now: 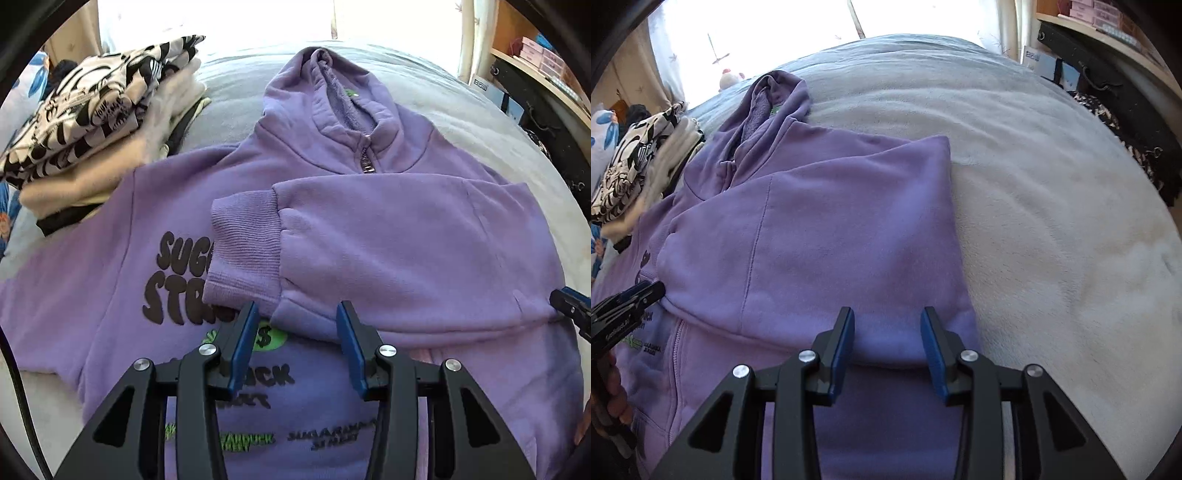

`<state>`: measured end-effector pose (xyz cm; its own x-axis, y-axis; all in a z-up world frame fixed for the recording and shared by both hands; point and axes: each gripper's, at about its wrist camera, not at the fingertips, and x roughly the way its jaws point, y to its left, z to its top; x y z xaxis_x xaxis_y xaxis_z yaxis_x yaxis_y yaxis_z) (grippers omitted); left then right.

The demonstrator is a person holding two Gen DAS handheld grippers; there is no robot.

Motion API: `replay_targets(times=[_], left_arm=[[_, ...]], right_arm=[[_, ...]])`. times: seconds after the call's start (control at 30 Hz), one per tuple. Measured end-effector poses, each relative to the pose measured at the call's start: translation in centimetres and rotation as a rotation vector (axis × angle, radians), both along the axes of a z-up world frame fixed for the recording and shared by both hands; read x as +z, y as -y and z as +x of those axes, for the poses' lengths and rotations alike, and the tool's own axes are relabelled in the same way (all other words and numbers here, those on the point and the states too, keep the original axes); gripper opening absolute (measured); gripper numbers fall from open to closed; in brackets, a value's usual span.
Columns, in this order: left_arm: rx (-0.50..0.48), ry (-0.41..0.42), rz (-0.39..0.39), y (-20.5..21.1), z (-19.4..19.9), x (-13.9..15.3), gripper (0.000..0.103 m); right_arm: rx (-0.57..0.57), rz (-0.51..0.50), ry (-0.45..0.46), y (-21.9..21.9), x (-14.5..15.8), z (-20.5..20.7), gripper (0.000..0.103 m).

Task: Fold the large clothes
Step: 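Lay the cuff flat and open the left gripper, then move the left gripper to the other sleeve cuff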

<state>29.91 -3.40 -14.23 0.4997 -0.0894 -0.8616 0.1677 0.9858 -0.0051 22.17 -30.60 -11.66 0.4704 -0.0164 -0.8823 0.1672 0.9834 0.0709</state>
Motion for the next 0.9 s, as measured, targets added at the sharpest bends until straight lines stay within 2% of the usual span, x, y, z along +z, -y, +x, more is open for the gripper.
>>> replay_targets(times=[0.1, 0.2, 0.27, 0.37, 0.63, 0.77, 0.9], left_arm=[[-0.009, 0.012, -0.014, -0.4, -1.3, 1.6, 0.042], [-0.013, 0.038, -0.007, -1.4, -3.1, 3.6, 0.045], [-0.008, 0.058, 0.006, -2.1, -4.5, 4.8, 0.054], [0.005, 0.084, 0.005, -3.9, -6.5, 6.8, 0.059], [0.059, 0.1, -0.056, -11.8, -9.8, 9.8, 0.06], [0.106, 0.118, -0.077, -16.8, -10.9, 10.2, 0.062], [0.164, 0.121, -0.084, -21.9, -11.5, 9.9, 0.062]], right_arm=[[-0.015, 0.049, 0.008, -1.0, 1.3, -0.8, 0.037], [-0.008, 0.045, 0.026, -3.0, 2.8, -2.2, 0.037], [0.011, 0.048, 0.033, -4.9, 4.0, -3.2, 0.037], [0.046, 0.042, 0.044, -8.0, 5.5, -4.4, 0.038], [0.121, 0.024, 0.085, -16.8, 9.1, -6.3, 0.038], [0.163, 0.001, 0.125, -22.2, 10.4, -7.0, 0.038], [0.193, 0.021, 0.141, -27.1, 10.9, -6.9, 0.038]])
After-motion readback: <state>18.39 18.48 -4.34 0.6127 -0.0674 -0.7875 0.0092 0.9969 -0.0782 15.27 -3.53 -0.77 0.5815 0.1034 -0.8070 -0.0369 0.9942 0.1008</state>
